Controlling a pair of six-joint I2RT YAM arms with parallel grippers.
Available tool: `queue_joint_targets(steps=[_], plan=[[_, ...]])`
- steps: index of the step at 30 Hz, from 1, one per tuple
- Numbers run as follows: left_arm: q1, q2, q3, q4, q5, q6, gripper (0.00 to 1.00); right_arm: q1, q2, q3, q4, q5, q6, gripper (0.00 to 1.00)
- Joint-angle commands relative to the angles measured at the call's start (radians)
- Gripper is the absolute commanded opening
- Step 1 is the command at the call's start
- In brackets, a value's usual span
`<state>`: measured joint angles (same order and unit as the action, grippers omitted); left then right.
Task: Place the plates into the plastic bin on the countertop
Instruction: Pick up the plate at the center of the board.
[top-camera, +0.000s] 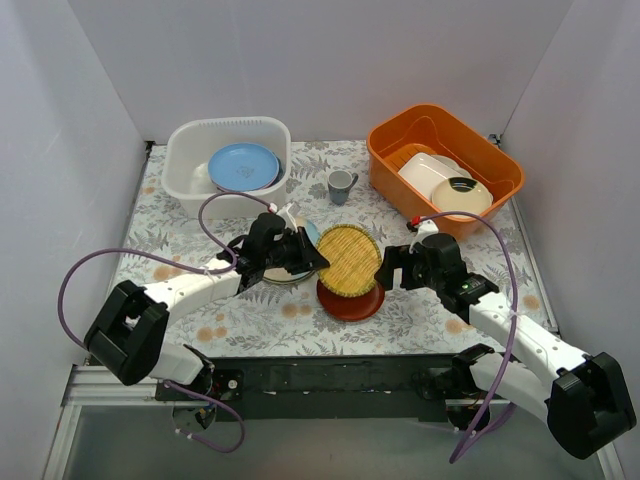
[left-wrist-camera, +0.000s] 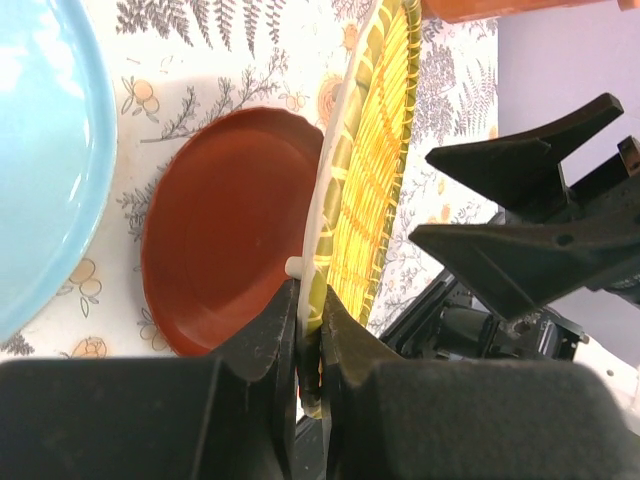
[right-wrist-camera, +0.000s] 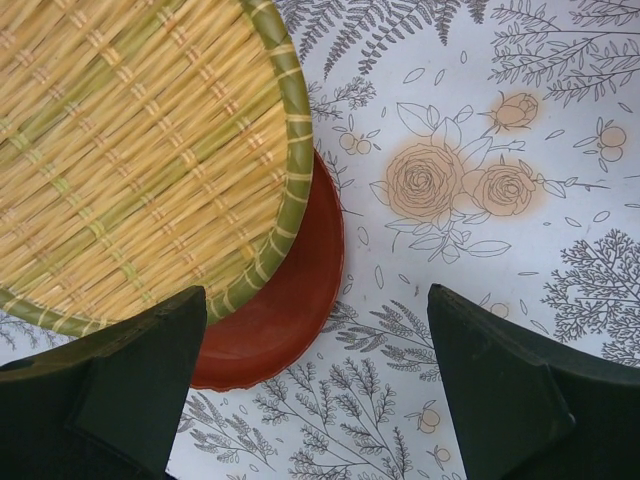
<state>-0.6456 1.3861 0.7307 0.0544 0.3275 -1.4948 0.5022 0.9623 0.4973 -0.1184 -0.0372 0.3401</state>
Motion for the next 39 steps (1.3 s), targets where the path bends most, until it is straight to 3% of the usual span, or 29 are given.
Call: queue_joint_targets(steps=[1, 39], plan=[[0.001, 0.008, 0.067, -0.008, -0.016, 0.037, 0.0, -0.002, -0.011, 0.02, 0.013, -0.038, -0.009, 0.98], [0.369, 0.205, 0.532, -0.14, 0.12, 0.082, 0.0, 0.015, 0.004, -0.016, 0.068, -0.144, 0.019, 0.98]])
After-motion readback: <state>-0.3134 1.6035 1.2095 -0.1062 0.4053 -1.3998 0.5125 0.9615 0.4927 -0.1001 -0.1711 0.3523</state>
